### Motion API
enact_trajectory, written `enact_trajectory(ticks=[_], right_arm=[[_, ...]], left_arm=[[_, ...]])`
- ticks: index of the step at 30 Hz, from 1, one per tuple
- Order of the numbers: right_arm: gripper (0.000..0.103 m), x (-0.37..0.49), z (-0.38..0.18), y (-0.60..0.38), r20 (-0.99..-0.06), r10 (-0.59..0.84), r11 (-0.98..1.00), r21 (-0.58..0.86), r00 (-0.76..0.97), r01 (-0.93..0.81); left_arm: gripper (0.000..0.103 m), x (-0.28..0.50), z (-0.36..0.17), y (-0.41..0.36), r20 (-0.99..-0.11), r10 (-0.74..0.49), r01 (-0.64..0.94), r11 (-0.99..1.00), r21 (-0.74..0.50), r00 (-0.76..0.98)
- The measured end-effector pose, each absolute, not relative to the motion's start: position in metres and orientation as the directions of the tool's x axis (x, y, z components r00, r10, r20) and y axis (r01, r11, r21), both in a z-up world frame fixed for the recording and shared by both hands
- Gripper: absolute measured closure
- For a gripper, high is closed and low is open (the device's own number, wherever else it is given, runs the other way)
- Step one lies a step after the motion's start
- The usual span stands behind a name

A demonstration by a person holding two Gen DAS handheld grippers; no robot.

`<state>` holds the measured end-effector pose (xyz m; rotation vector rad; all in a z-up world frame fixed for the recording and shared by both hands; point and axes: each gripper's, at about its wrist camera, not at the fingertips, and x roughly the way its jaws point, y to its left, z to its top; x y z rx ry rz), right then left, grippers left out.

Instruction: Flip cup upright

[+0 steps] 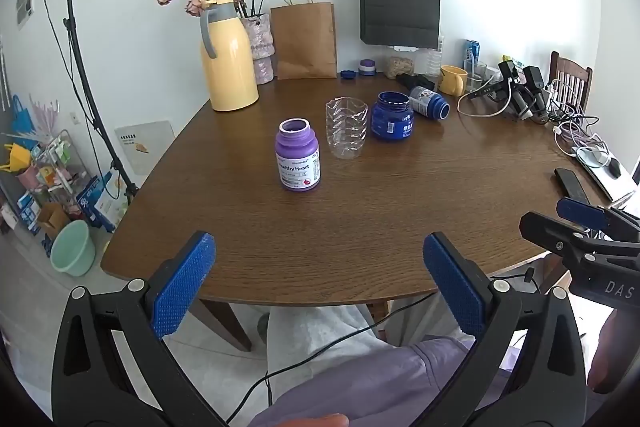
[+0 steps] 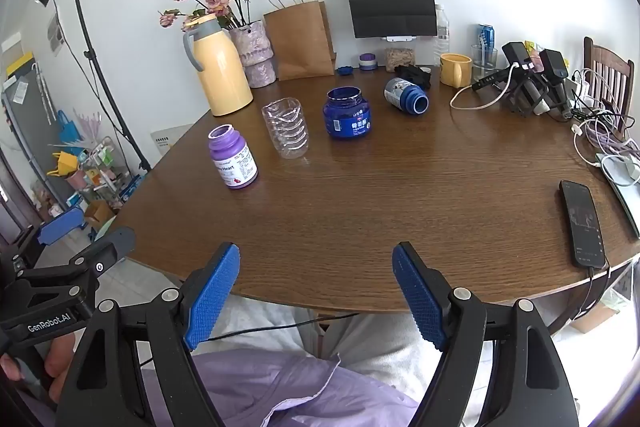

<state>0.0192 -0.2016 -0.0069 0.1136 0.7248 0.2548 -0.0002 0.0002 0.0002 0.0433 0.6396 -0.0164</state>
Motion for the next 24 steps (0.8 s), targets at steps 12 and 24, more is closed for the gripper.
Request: enact_trajectory(ticks=[12, 24], right_arm=[[0.021, 0.0189, -0.0060, -0.2018, -0.640, 0.261, 0.965, 0.185, 0.723, -0.186], [0.021, 0.0183, -0.0067, -0.2008, -0.638, 0.260, 0.965, 0.184, 0.725, -0.184]], left_arm=[[0.000, 0.0001, 0.0002, 0.0004, -0.600, -0.002, 0.028, 0.999, 0.035, 0.800], [0.000, -0.0006, 0.0027, -0.0015, -0.599, -0.004, 0.034, 0.999, 0.038, 0.801]])
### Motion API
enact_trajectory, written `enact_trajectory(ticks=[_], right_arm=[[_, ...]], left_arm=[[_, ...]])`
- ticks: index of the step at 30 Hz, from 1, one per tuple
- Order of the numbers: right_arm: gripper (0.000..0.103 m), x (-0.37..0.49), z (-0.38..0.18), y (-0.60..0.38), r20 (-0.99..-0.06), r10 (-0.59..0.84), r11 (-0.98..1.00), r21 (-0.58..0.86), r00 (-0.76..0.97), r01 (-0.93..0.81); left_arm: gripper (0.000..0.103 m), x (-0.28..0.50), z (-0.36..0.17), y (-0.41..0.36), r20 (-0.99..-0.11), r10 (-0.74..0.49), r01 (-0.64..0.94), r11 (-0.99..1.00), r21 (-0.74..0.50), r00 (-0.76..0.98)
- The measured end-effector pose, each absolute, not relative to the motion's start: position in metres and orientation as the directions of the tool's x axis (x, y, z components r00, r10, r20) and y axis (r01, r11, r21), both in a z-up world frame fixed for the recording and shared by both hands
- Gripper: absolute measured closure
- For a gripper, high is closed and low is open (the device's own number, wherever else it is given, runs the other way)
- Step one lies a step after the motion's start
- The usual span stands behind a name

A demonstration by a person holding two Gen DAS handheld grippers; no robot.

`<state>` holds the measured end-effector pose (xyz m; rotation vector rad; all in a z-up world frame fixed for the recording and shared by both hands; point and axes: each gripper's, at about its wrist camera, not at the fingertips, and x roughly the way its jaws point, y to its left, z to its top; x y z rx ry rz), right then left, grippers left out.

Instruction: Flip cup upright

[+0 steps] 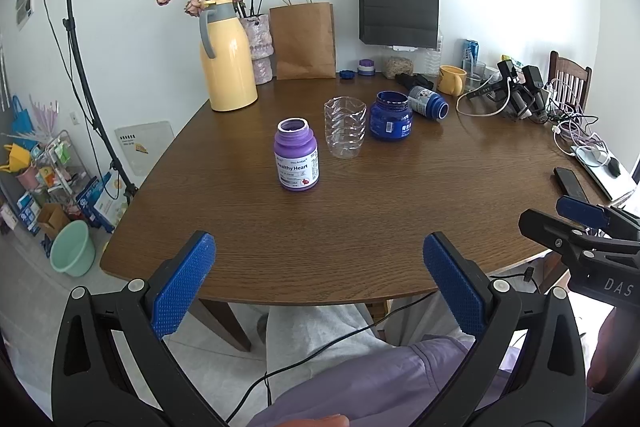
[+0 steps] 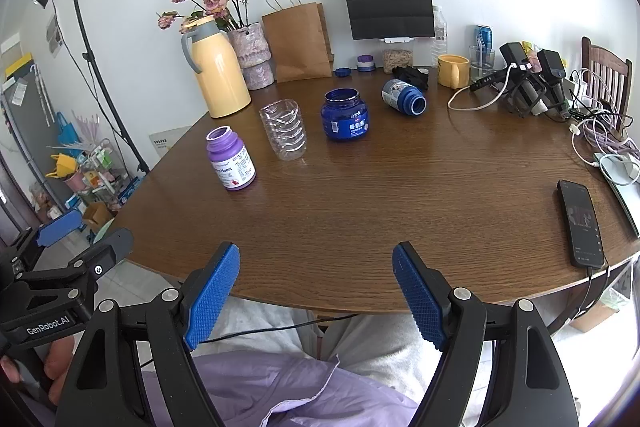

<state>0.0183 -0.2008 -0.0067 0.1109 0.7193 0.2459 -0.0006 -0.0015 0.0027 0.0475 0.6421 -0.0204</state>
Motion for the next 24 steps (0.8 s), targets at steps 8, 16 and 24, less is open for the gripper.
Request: enact_trajectory(ticks=[8, 16, 24], right_arm=[[0.021, 0.0182, -0.0052, -0.2018, -0.637, 0.262, 0.965, 0.186, 0.725, -0.185], [0.021, 0.0183, -0.0051, -0.2023, -0.637, 0.262, 0.965, 0.186, 0.725, -0.186], [0.021, 0.0184, -0.0052, -0.2026, -0.636, 0.262, 0.965, 0.186, 0.726, -0.185]], left_arm=[[0.000, -0.0023, 0.0053, -0.0003, -0.598, -0.004, 0.034, 0.999, 0.038, 0.801], [0.000, -0.0024, 0.0053, -0.0004, -0.598, -0.004, 0.034, 0.999, 0.039, 0.801], [0.000, -0.0023, 0.0048, -0.0003, -0.598, -0.003, 0.033, 0.999, 0.039, 0.801]])
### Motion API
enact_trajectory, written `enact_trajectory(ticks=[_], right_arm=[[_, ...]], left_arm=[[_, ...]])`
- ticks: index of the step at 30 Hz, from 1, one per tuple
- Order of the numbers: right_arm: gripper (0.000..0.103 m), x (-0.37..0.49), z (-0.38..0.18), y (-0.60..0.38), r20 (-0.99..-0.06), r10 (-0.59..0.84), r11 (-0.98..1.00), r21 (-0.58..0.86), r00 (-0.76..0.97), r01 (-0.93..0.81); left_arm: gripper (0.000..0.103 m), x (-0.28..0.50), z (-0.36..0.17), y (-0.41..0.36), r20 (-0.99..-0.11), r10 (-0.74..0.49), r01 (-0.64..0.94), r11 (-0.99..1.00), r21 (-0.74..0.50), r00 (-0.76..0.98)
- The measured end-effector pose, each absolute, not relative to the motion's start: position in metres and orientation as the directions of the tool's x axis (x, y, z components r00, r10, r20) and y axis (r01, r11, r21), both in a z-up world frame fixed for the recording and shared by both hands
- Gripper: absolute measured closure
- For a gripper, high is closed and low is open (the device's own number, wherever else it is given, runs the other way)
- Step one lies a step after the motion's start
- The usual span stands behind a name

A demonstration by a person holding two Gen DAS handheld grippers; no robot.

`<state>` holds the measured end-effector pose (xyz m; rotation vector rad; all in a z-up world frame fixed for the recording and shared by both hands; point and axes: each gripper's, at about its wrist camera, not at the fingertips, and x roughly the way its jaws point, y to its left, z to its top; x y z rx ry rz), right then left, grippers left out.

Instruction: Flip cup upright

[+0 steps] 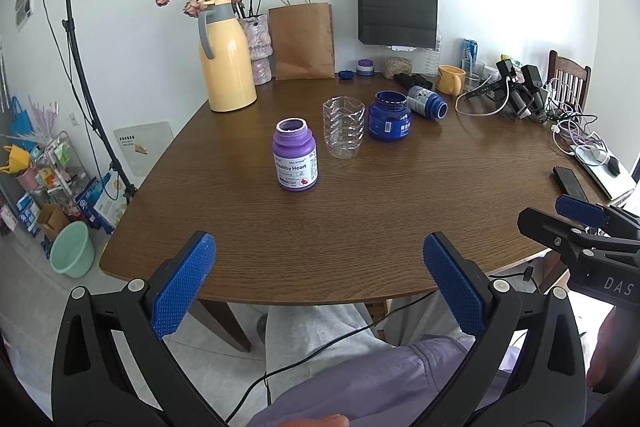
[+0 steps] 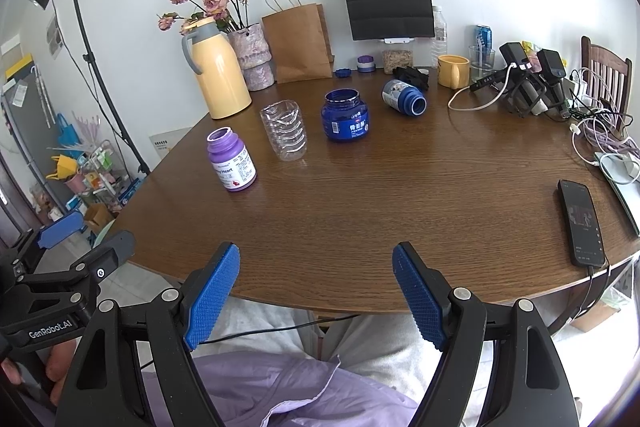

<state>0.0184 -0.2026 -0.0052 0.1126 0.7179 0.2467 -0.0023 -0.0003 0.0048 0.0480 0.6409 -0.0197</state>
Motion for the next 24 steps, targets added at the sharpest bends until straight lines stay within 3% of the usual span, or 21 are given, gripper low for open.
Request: enact_trajectory(ticks=[24], right_arm=[[0.021, 0.0175, -0.0049, -0.2026, -0.636, 0.262, 0.965, 0.186, 0.726, -0.185]], left_arm=[[0.000, -0.0020, 0.0038, -0.0006, -0.597, -0.003, 0.033, 0.999, 0.039, 0.802]])
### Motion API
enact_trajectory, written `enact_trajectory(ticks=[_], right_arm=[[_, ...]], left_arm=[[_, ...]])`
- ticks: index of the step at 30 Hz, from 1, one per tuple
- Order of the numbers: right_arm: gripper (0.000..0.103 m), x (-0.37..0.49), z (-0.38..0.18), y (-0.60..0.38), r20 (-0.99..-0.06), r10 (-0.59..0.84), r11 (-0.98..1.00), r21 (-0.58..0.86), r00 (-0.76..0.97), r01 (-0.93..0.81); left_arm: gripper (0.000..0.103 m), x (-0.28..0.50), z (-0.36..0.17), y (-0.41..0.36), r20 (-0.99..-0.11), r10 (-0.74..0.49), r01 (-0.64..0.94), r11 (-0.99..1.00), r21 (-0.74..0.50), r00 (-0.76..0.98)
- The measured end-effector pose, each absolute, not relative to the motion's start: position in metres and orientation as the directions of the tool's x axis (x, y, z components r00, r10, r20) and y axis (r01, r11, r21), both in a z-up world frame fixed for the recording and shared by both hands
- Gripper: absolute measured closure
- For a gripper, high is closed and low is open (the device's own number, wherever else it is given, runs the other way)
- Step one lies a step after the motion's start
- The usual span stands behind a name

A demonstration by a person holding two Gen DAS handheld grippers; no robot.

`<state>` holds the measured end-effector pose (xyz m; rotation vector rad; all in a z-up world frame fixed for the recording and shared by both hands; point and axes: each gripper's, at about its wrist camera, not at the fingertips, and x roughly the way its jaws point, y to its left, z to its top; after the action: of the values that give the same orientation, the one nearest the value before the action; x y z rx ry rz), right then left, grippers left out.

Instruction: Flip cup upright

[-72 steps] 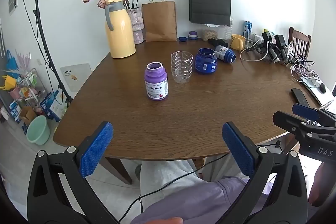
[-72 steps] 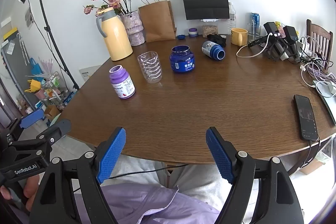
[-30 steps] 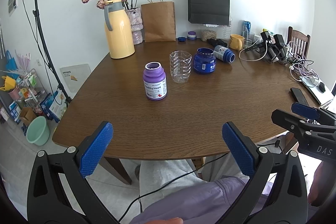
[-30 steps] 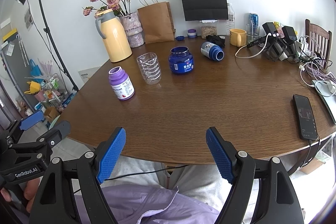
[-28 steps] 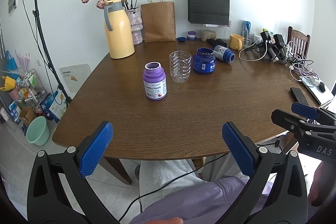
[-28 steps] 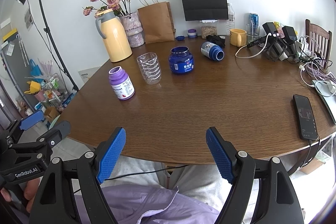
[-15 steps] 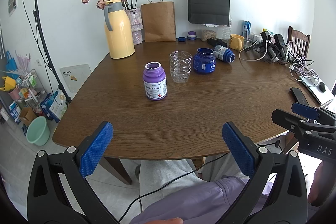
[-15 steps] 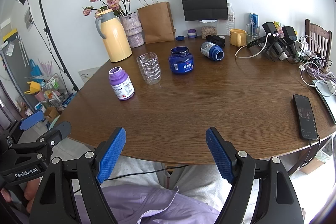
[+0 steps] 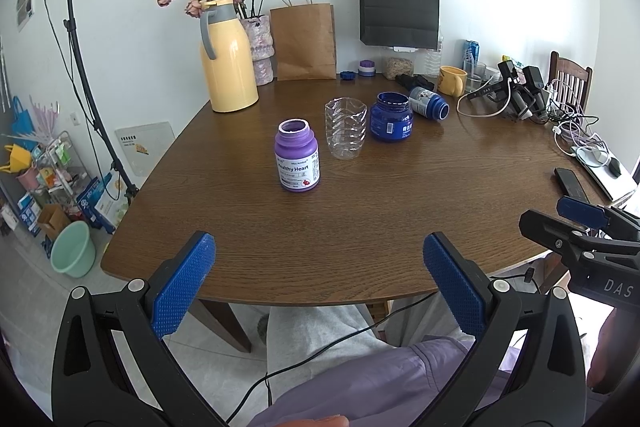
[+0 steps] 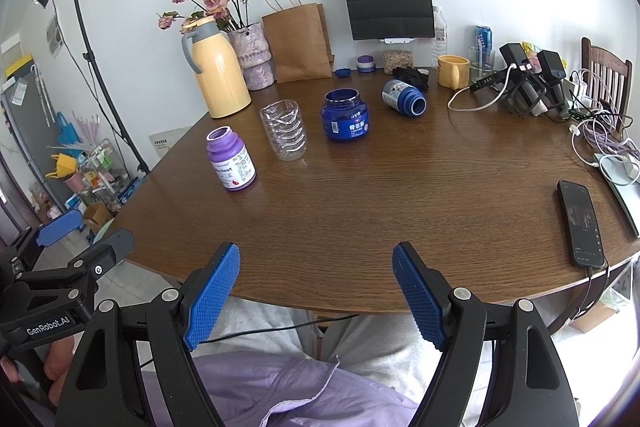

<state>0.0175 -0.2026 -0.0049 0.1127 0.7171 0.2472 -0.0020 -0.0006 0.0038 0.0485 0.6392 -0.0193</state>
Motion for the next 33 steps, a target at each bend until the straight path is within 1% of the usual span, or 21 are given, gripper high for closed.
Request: enact_trajectory(ticks=[33], right_arm=[[0.021, 0.0190, -0.0040, -0.2037, -0.636, 0.262, 0.965, 0.186, 0.726, -0.185]], left_arm=[[0.000, -0.0023, 0.0036, -0.0006, -0.595, -0.003, 0.033, 0.999, 0.040, 0.803]])
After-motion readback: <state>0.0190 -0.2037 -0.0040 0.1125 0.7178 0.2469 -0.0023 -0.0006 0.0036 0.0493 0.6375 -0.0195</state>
